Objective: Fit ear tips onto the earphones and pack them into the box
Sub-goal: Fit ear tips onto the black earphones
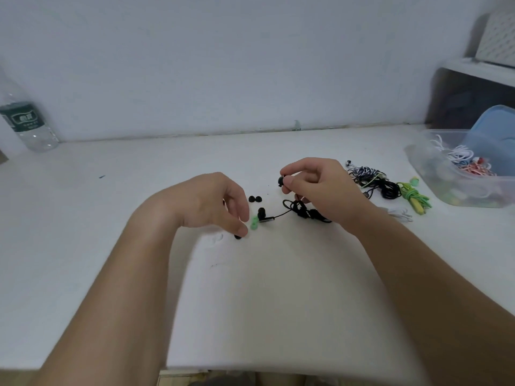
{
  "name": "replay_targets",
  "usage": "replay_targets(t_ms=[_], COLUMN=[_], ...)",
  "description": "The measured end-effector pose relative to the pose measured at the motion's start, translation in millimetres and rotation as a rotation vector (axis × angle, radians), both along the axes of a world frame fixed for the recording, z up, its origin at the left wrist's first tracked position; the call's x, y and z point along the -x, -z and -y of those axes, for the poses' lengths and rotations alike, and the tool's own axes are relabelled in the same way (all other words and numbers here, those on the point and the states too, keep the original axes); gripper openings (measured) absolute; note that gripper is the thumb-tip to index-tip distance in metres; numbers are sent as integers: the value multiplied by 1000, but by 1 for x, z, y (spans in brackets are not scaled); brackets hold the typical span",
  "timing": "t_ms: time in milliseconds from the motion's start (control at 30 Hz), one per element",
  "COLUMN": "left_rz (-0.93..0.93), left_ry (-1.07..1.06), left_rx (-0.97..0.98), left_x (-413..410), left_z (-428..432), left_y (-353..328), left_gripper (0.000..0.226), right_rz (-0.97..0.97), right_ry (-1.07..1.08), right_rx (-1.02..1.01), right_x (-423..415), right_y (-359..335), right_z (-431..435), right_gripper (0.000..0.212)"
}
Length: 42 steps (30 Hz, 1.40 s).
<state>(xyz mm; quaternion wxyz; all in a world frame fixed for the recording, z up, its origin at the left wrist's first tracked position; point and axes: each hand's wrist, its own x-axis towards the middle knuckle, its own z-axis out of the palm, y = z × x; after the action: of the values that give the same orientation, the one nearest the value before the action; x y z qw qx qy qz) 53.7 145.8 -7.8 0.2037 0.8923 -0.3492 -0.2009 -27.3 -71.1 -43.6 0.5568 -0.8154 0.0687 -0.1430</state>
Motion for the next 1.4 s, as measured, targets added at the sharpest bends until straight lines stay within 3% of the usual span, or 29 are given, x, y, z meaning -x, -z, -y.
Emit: replay_targets(t_ms=[167,267,500,667,867,1033,1400], left_rz=[32,36,-48,-359,-688,-767,-673], left_ry=[-4,-8,-161,-330,-391,-402,-334], left_rx=[-149,-99,536,840,1084,1132,1059], left_x=[1,3,10,11,8,6,5], left_z=[6,7,20,37,43,44,47], left_y=[8,8,4,16,22,23,31], left_gripper=[22,18,16,14,17,14,19], right_rz=[-10,-9,15,12,66,69,57], right_ry=[-10,-15,-35,-38,-57,-50,-40], right_rx=[-16,-25,22,-87,-126,-200,-222], right_x=[0,0,1,1,3,2,2], right_y=[-1,-1,0,-3,-4,-3,-3], right_z=[-1,-1,1,1,4,1,1], right_gripper=[11,11,26,16,28,17,15])
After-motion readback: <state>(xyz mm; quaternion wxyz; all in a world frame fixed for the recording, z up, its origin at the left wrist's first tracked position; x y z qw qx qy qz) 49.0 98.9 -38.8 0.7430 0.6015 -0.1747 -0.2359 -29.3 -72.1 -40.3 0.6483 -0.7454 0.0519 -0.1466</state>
